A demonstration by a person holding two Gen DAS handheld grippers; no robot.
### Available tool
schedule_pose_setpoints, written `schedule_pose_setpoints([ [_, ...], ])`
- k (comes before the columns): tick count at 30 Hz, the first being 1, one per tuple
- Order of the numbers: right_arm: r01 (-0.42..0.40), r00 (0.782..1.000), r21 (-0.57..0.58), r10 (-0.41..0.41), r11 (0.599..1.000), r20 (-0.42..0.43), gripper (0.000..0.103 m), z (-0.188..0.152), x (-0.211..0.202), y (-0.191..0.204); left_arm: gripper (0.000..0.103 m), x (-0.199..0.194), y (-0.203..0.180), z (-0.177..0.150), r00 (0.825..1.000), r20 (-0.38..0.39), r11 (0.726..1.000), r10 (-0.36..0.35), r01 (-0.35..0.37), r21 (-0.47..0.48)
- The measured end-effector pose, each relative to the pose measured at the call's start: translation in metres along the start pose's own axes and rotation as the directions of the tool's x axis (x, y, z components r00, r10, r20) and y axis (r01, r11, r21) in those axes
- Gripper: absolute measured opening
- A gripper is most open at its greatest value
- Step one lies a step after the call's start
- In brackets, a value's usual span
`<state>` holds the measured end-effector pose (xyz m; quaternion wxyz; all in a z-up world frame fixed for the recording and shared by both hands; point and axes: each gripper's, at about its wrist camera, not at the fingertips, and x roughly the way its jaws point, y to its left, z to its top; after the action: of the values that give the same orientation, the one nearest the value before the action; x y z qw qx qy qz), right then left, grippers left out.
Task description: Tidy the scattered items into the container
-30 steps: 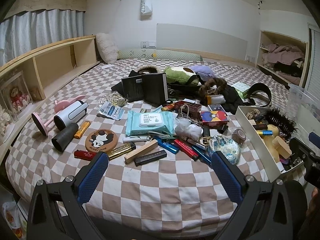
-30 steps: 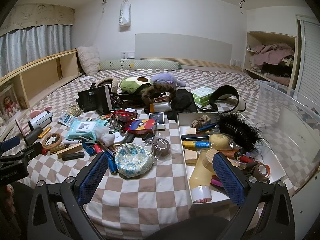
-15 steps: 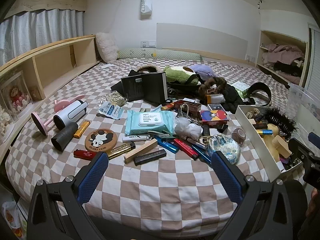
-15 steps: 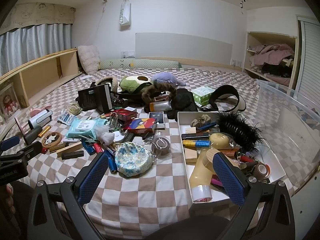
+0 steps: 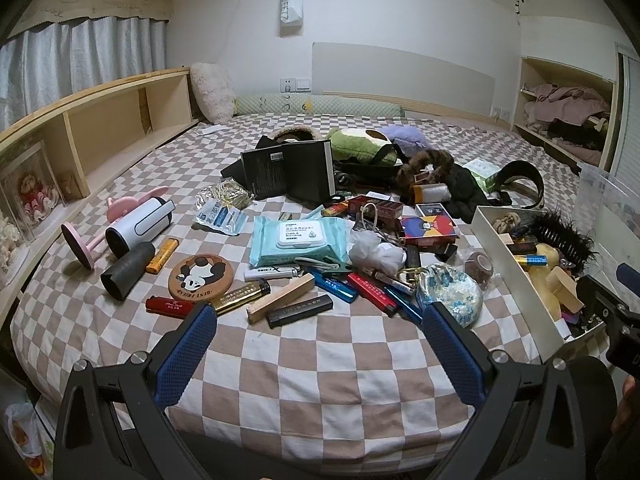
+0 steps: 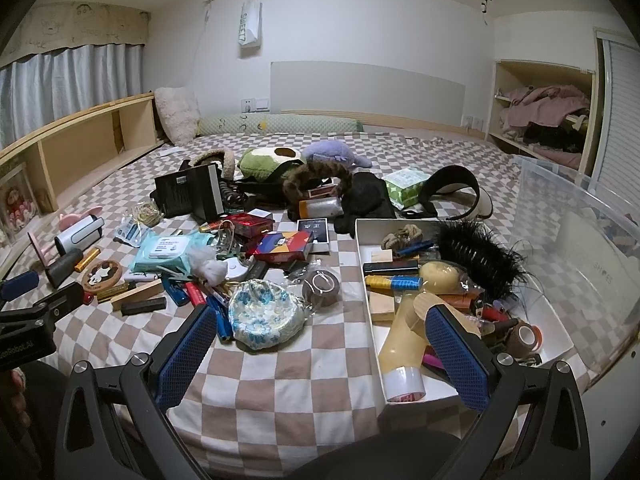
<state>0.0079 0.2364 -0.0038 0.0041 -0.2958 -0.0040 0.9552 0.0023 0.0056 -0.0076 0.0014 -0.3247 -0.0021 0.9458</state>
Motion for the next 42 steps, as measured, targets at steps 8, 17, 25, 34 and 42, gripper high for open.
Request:
schedule_pose_setpoints([
  [8,-0.002,1.000,0.001,0.002,1.000,-0.006,0.103,0.000,0.002,-0.001,0.103,0.004,-0.001,-0.001,1.000,-0.010,1.000,-0.004,0.004,-0.001],
  [17,-0.004,1.000,-0.007,0.004,1.000,-0.010,0.103,-0.001,0.005,0.001,0.103,0.008,0.002,-0.003,1.000,-0.018,1.000,-0.001,0.001,-0.013],
  [25,-0.041,0.999,0.014,0.042,0.999,-0.022,0.103,-0.004,0.013,0.003,0.103,0.018,0.005,-0.006,0.999,-0.037,1.000,0.006,-0.007,-0.018],
  [34,-0.122,0.990,0.036,0.124,0.992,-0.065,0.103,-0.017,0.037,0.020,0.103,0.032,0.005,-0.009,0.998,-0.059,1.000,0.016,-0.017,-0.015],
  [42,-0.144,0.975,0.001,0.142,0.990,-0.169,0.103,-0.018,0.076,0.037,0.103,0.044,0.011,-0.012,0.997,-0.075,0.999,0.025,-0.027,-0.026],
])
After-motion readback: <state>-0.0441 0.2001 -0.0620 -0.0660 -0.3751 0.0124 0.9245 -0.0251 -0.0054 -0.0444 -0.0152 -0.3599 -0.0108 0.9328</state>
